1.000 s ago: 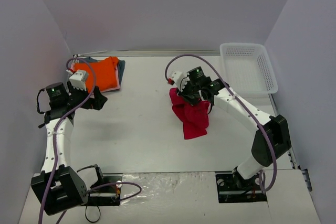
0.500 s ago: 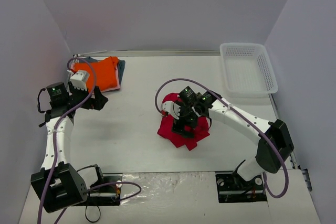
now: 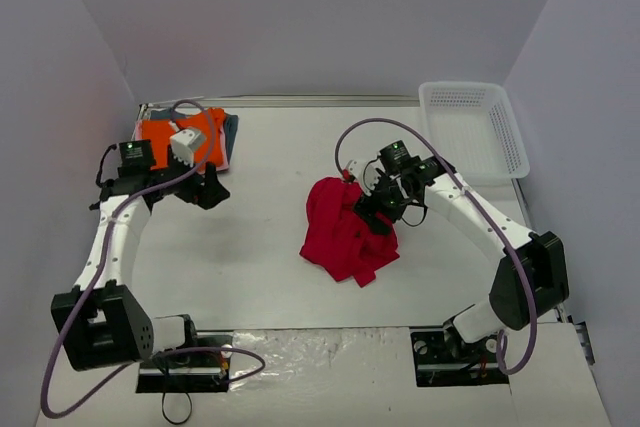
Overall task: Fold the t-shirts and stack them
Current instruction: Move the tshirt to the center of the board
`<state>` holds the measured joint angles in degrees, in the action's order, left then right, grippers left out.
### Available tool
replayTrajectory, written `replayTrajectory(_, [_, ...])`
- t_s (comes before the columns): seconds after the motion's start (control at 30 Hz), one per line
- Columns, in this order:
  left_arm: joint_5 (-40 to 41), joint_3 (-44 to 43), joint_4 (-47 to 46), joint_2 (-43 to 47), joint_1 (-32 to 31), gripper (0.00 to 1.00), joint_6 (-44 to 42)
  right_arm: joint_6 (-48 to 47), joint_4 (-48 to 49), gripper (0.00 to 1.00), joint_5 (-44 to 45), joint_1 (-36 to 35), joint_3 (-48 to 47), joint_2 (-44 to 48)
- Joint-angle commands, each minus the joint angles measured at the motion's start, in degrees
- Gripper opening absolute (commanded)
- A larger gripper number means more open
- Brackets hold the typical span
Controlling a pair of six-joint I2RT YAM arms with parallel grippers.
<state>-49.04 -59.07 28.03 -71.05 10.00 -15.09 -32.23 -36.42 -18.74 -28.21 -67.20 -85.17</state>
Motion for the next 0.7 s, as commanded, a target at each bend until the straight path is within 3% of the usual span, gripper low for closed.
replayTrajectory(0.0, [-1.06,-5.43,8.87,-4.44,-6.12,0.95,-6.88,4.71,2.93,0.68,1.15,2.1,-0.48,1.06])
replayTrajectory(0.13, [-1.24,-10.35,9.15,-9.37,-8.94,0.95,-5.31,7.96,6.97,0.65,7.74,5.61,-1.0,-2.45])
replayTrajectory(0.3, [-1.59,-15.28,8.01,-16.04,-11.82,0.94,-3.19,9.37,7.33,0.62,9.78,8.34,-4.6,-8.96])
replayTrajectory(0.47, [-2.37,-22.65,10.1,-23.76,-14.21,0.94,-3.28,10.08,4.88,0.46,1.9,8.96,-6.36,-11.42])
replayTrajectory(0.67, [-5.72,-26.45,9.68,-29.85,-15.62,0.94,-1.17,7.89,1.1,0.39,-6.74,9.13,-6.37,-9.5])
